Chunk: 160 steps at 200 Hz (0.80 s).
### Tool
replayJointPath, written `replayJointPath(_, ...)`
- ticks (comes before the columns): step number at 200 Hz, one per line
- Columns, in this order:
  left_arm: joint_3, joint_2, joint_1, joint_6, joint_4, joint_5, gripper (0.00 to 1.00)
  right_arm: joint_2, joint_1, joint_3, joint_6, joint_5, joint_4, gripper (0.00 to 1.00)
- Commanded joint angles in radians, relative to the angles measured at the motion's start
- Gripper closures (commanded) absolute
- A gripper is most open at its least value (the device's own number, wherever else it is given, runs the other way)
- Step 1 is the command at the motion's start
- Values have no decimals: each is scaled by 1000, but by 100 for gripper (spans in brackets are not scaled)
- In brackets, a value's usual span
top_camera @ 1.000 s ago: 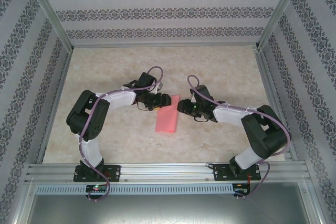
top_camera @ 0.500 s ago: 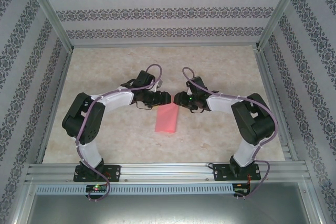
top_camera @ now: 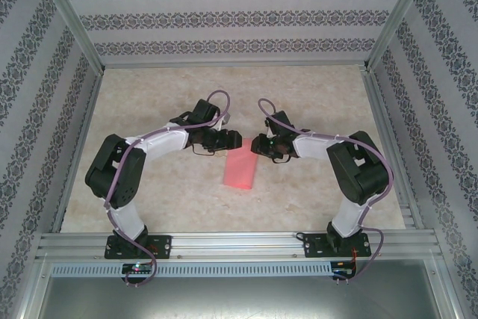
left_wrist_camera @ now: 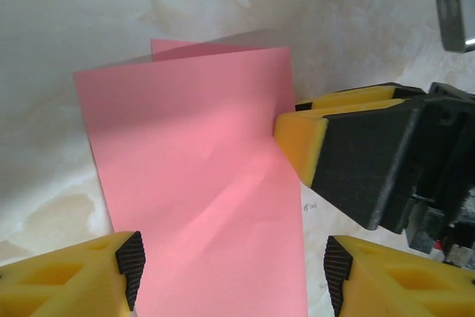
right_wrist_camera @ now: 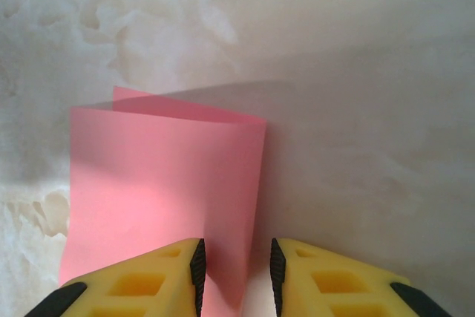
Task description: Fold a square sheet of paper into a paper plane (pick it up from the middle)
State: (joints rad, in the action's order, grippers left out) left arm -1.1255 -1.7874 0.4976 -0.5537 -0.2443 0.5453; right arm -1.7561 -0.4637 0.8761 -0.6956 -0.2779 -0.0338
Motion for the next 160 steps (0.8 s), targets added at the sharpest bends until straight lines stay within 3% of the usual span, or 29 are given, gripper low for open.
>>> replayJointPath(1,-36,-36,9,26,-25,-3,32,36,21,-46,27,37,-30,68)
replayJointPath(105,-106,-97,23,-1,-12,34,34,53,67,-103,26,-11,38,75)
replayJointPath(160,-142,-93,37,-12,-28,76,60,102,82,-113,34,-28,34,73)
